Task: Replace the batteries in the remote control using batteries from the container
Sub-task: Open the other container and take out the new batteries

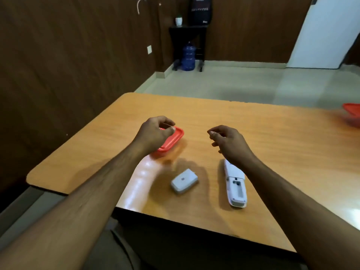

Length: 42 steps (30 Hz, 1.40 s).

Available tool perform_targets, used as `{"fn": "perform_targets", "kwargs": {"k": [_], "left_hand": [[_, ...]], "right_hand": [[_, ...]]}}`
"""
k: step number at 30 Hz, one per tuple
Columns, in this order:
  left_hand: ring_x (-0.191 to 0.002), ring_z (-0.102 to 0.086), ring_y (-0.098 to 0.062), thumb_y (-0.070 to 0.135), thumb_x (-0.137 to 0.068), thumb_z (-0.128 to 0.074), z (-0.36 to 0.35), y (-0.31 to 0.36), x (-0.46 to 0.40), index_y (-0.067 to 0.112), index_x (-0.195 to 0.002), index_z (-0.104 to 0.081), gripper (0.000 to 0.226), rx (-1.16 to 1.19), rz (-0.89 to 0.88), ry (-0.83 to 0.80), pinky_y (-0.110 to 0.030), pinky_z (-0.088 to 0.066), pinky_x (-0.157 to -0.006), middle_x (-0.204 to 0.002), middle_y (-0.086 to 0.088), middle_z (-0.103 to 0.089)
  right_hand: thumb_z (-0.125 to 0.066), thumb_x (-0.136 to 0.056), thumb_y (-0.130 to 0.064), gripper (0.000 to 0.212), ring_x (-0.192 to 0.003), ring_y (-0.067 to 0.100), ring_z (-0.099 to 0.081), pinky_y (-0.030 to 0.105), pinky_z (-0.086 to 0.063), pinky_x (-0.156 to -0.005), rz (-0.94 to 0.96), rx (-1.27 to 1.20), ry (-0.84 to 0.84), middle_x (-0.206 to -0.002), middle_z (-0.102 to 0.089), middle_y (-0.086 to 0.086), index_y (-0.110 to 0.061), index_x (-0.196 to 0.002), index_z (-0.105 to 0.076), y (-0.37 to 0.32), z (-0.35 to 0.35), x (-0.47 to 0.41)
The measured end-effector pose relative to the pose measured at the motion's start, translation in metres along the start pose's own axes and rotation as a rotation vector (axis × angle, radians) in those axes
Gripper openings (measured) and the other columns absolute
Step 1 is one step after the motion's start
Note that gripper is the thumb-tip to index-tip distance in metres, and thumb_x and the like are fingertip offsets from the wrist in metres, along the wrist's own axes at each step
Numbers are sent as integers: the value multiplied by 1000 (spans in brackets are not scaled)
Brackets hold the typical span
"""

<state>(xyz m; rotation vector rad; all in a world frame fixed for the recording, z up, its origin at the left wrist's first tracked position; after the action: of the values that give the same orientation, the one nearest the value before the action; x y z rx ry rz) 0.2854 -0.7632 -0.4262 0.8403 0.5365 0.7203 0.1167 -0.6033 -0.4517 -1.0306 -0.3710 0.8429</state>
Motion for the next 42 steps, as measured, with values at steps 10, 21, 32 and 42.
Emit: {"fn": "perform_targets", "kwargs": {"k": [10,21,32,42], "left_hand": [[-124,-50,-14,61,-71,-71,-8,-66,-11,30,-137,-50,76,-582,-114,-165,-22,-33,-89,-143,4,-51],[-113,-48,2,14,-77,-77,30,-79,-4,29,-112,-70,39,-114,-90,-62,-8,-39,-84,-130,13,-52],[-83,-56,-7,31,-84,-68,26,-95,-29,27,-118,-65,34,-384,129,-3,-22,-41,-65,-110,2,-67],[-112,-52,-24,33,-100,-43,-17,-80,-59,19,-124,-58,32,-537,-111,-149,-32,-39,-87,-123,-5,-55]], "right_hand": [[-59,-94,-28,47,-123,25,-57,33,-45,-99,71,236,-80,-136,-61,10,-14,-139,-53,-14,-96,-43],[-67,-88,-32,53,-116,27,-61,31,-45,-94,-11,203,-33,-126,-67,11,-10,-134,-56,-5,-117,-55],[-82,-76,-33,60,-97,23,-67,39,-56,-78,-74,135,-181,-112,-70,6,-15,-129,-61,-8,-122,-45],[-84,-75,-13,64,-94,27,-69,44,-58,-76,-159,-166,-274,-114,-69,7,-5,-132,-56,-3,-128,-45]]}}
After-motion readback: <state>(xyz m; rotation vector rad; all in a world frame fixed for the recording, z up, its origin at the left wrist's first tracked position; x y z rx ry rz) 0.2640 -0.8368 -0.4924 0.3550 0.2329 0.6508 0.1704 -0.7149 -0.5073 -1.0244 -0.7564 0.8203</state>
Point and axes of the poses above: each hand's wrist, its own x-axis away from the middle knuckle, its own z-axis out of the back of the hand, y = z × x, the point moved 7 cm from there along -x, towards the middle knuckle
